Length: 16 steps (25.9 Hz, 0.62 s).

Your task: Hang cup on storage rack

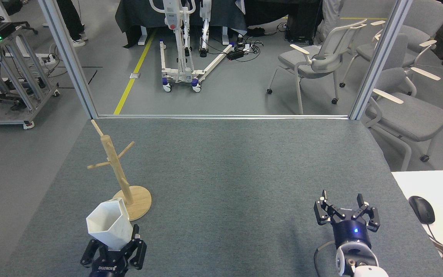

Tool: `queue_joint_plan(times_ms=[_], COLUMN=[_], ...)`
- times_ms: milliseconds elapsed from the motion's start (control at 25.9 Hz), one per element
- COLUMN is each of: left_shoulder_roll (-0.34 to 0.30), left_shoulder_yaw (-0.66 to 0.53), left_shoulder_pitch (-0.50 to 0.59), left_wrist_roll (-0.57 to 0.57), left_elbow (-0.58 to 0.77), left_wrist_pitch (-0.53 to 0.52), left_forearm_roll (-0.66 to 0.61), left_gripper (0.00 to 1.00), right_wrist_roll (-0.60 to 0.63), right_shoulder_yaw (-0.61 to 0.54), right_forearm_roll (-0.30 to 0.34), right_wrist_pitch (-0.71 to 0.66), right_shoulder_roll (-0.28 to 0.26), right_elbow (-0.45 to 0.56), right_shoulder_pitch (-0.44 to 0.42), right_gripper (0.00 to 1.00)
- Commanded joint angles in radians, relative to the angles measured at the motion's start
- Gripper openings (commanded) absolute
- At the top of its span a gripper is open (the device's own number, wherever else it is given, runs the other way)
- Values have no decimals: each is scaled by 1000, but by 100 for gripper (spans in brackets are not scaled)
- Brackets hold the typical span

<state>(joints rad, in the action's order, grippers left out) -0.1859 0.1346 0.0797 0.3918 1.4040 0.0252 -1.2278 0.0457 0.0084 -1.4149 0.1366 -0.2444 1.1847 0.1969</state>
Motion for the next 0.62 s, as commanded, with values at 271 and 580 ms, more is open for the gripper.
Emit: queue_joint_plan(times_ms=[271, 580], left_shoulder_roll=[-38, -104], left_shoulder_yaw=[-6, 62], left_shoulder_pitch=[57, 0], left_wrist_roll=[-62, -71], left_elbow=[204, 240], left_wrist_pitch=[593, 673], left_forearm_roll=[34, -45], left_gripper=[0, 0], right_wrist_roll=[97, 89], right_shoulder_yaw=[-45, -47], right_forearm_roll=[-18, -19], right_wrist_pitch=[-92, -83], right_shoulder_roll=[1, -12], right_elbow=[55, 55], right_shoulder_pitch=[-136, -119], right_gripper=[100, 100])
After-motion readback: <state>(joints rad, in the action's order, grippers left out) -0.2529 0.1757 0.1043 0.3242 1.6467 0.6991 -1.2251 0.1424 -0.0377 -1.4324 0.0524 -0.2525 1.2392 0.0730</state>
